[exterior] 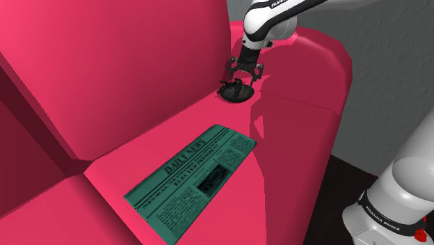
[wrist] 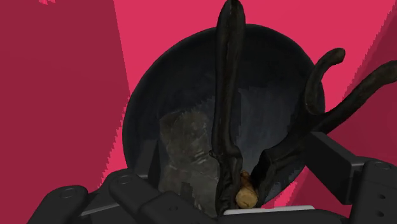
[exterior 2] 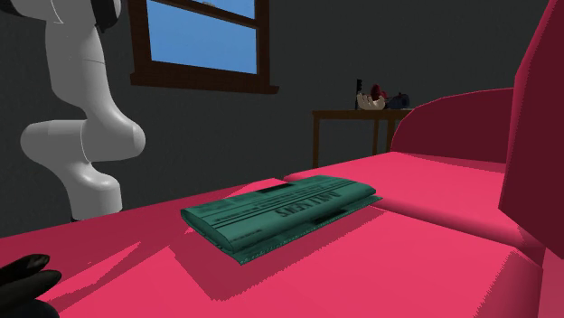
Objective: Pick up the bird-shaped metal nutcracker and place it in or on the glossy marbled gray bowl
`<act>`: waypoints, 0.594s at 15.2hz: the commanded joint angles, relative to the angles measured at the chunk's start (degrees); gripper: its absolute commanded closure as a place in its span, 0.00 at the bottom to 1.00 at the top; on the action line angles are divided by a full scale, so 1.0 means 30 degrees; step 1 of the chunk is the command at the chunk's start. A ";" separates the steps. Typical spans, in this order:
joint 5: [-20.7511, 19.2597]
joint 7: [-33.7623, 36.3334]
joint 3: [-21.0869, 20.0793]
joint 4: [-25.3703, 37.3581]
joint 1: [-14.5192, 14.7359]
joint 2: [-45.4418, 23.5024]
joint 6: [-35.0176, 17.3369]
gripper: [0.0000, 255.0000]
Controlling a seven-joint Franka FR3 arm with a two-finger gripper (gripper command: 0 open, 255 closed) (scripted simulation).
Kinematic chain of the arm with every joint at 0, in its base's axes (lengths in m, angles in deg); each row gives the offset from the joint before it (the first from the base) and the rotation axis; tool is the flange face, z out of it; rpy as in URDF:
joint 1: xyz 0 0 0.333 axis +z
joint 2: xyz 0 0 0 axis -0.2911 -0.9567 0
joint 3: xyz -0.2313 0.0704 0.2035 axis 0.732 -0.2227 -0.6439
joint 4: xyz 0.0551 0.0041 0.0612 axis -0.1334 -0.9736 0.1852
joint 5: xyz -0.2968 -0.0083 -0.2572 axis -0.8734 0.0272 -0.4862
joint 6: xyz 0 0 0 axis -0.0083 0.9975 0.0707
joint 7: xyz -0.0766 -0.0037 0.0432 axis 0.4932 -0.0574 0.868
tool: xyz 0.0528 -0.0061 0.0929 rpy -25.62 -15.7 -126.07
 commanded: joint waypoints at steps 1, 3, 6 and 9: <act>-0.0033 0.0017 0.0061 0.0475 -0.0063 0.0578 0.1072 0.00; -0.0047 0.0024 0.0088 0.0699 -0.0089 0.0808 0.1529 0.00; -0.0047 0.0024 0.0088 0.0699 -0.0088 0.0808 0.1528 0.00; -0.0047 0.0024 0.0088 0.0699 -0.0088 0.0808 0.1529 0.00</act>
